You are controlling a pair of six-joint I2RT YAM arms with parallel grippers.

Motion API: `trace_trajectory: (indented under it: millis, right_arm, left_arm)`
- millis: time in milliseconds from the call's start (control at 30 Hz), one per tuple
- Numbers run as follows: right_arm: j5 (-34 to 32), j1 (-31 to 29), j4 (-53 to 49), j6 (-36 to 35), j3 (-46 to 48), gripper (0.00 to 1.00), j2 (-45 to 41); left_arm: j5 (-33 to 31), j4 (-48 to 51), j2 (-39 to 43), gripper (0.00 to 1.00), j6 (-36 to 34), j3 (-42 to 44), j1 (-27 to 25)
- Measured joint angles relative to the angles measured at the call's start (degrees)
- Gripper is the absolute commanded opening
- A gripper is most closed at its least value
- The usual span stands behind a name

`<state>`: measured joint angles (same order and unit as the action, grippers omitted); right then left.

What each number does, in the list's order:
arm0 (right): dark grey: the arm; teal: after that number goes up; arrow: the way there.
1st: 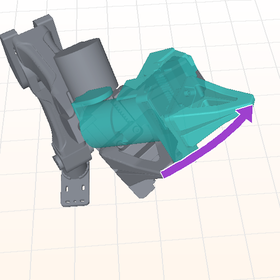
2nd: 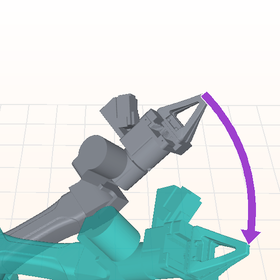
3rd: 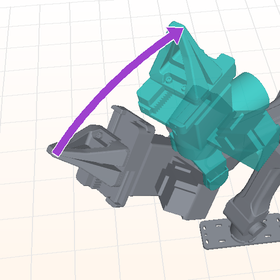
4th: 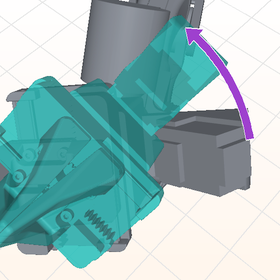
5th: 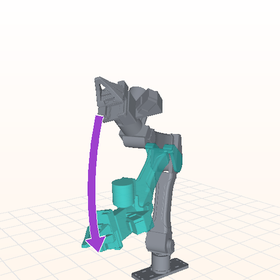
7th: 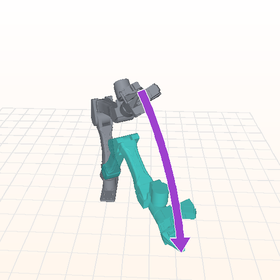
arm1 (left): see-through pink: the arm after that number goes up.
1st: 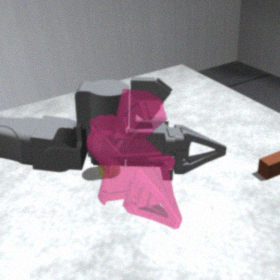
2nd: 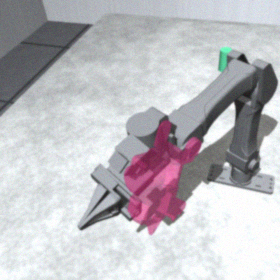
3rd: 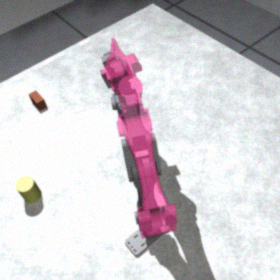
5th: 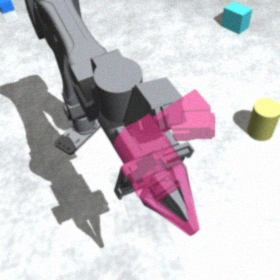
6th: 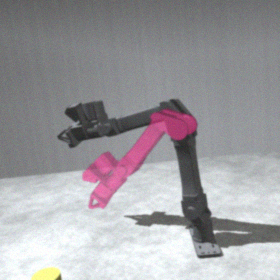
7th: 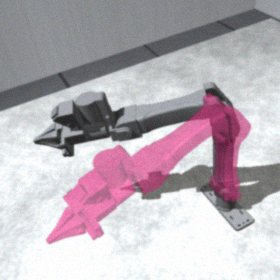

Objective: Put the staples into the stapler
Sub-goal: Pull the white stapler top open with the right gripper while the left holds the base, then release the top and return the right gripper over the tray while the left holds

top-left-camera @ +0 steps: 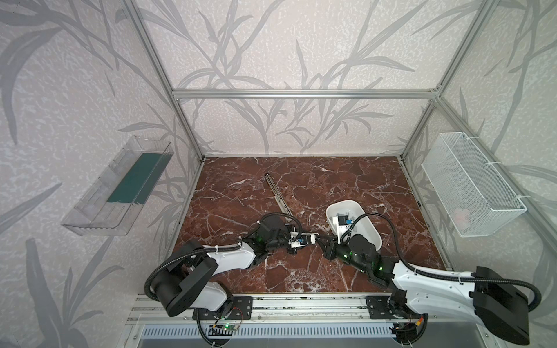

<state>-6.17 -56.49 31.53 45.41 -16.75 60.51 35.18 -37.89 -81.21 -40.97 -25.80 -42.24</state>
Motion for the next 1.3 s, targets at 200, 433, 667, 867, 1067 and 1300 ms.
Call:
trace_trajectory:
  millis: [200, 433, 667, 867, 1067, 1300]
  right_arm:
    - [-0.92, 0.0, -0.66, 0.07, 0.0, 0.26, -0.28]
    - [-4.83, -0.11, -6.64, -0.7, 0.2, 0.4, -7.89]
    - [-12.02, -0.09, -14.19, -2.75, 1.95, 0.5, -20.37]
    - [-16.0, 2.34, -22.56, -6.05, 1.9, 0.61, -28.04]
    - [-16.85, 11.98, -32.63, -11.69, -0.63, 0.69, -31.58]
    - [-16.85, 24.81, -36.15, -17.9, -2.05, 0.71, -32.04]
  left_arm:
    - [0.13, 1.77, 0.0, 0.24, -2.62, -0.42, 0.02]
    - [0.28, 15.3, -2.03, 0.23, -11.08, -6.58, 0.15]
    - [2.36, 31.52, -3.26, 0.25, -26.64, -9.86, 0.24]
    - [3.58, 42.53, -6.54, 0.27, -35.1, -15.41, 0.24]
    - [1.77, 48.72, -12.81, 0.28, -38.21, -23.89, -0.09]
    - [-0.94, 54.66, -19.78, 0.31, -39.78, -31.52, -0.57]
